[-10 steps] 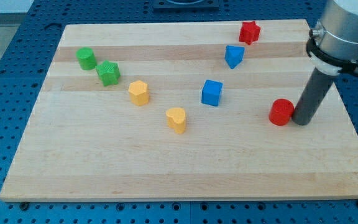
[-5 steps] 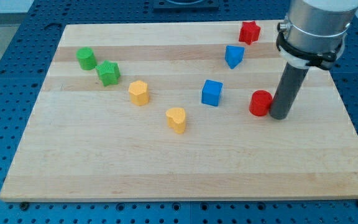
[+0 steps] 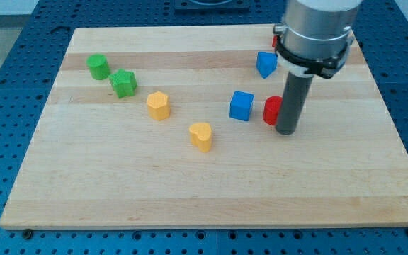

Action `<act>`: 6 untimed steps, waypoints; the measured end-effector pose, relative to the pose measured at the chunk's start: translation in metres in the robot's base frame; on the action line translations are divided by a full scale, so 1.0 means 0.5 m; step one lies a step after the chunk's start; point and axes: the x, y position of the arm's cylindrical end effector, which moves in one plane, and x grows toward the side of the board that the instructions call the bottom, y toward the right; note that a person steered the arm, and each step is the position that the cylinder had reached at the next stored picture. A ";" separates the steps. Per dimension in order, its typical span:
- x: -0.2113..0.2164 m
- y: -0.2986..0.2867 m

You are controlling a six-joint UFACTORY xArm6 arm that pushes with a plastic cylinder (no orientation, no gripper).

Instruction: Slide the red circle top of the blue cube

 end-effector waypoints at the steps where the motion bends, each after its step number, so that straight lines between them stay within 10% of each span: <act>1: 0.000 -0.022; 6: -0.080 0.004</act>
